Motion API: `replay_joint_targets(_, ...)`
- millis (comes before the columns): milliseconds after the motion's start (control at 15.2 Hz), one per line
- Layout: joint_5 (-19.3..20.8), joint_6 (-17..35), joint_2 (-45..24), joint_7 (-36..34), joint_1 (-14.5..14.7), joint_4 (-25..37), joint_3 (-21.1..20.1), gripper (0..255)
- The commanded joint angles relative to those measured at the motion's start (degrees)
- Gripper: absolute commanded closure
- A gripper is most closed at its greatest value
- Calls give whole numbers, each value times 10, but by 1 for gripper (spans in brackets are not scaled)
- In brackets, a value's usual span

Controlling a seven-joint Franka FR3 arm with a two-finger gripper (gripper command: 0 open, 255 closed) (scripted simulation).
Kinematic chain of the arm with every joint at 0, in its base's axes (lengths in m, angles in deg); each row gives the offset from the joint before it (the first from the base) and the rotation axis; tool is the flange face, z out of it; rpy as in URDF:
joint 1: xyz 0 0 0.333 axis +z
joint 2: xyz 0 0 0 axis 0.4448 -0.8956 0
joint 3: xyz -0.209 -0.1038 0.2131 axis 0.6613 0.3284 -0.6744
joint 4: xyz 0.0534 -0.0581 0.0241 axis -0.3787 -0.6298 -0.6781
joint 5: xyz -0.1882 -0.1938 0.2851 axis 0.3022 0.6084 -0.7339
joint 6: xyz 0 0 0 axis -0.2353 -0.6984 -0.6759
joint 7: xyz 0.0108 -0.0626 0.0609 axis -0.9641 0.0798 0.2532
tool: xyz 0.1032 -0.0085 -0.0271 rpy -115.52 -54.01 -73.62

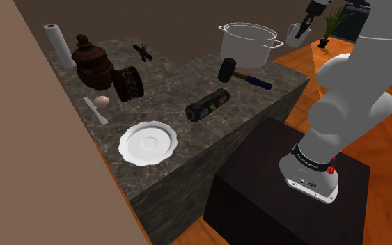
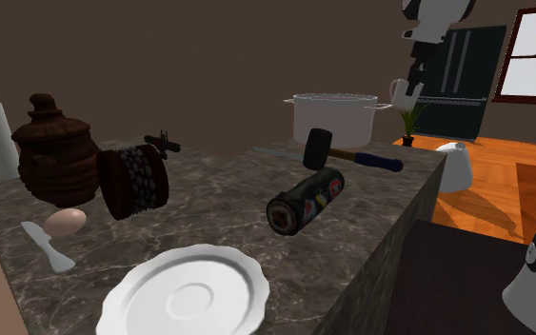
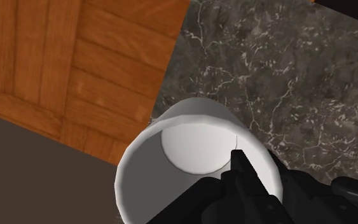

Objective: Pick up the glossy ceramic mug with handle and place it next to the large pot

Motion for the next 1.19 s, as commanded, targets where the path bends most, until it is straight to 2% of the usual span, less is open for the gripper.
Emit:
replay_joint_targets(0,-4,13,-3,5,-1,-10,-1,255)
replay_joint_targets(1122,-50,123,-45,47,-8,-92,-17,255)
